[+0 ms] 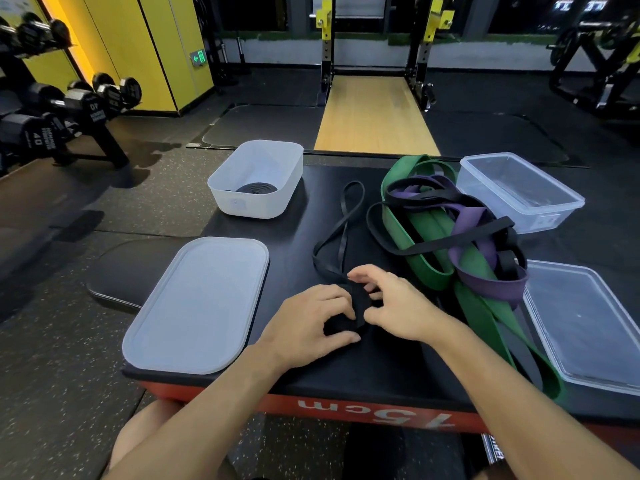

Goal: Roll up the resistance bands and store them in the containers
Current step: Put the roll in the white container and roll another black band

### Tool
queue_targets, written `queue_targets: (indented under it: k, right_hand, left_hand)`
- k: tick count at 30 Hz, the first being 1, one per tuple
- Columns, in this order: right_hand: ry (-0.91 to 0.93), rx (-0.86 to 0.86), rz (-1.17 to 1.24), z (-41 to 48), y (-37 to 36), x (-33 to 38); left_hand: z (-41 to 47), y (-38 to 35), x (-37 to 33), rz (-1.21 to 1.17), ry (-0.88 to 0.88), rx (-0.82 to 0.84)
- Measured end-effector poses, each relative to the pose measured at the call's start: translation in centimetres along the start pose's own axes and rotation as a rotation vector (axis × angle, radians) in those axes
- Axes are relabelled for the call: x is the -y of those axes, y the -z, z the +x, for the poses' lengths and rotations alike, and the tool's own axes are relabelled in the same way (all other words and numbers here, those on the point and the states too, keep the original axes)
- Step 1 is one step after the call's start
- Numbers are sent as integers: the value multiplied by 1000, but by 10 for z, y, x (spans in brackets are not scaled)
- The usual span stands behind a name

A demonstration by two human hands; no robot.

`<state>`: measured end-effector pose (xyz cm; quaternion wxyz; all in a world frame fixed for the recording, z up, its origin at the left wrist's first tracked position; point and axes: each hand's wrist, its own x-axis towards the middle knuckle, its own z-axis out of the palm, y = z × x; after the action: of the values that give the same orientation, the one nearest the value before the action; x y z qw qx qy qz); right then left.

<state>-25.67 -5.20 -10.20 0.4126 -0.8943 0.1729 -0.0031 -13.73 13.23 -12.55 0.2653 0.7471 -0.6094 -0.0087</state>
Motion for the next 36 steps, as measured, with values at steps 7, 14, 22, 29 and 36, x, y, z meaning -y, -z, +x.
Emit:
queue_targets:
  k: [7,14,22,29,36]
  right_hand:
    - [41,129,-215,1,5,2]
    - [246,-7,-531,-11,1,-4]
    - [328,-59,-518,-1,3,-11]
    - [188,-94,-629,-10,7,-27]
    - [171,-65,-617,-1,17,-34]
  left_hand:
    - [-1,0,0,-16,-32,-3]
    - [-1,0,0,-43,-12,-9]
    - [-3,-1,2,-54,-10,13]
    - [-2,1,-1,-38,10,-6]
    - [-2,1,-2,-49,17,-12]
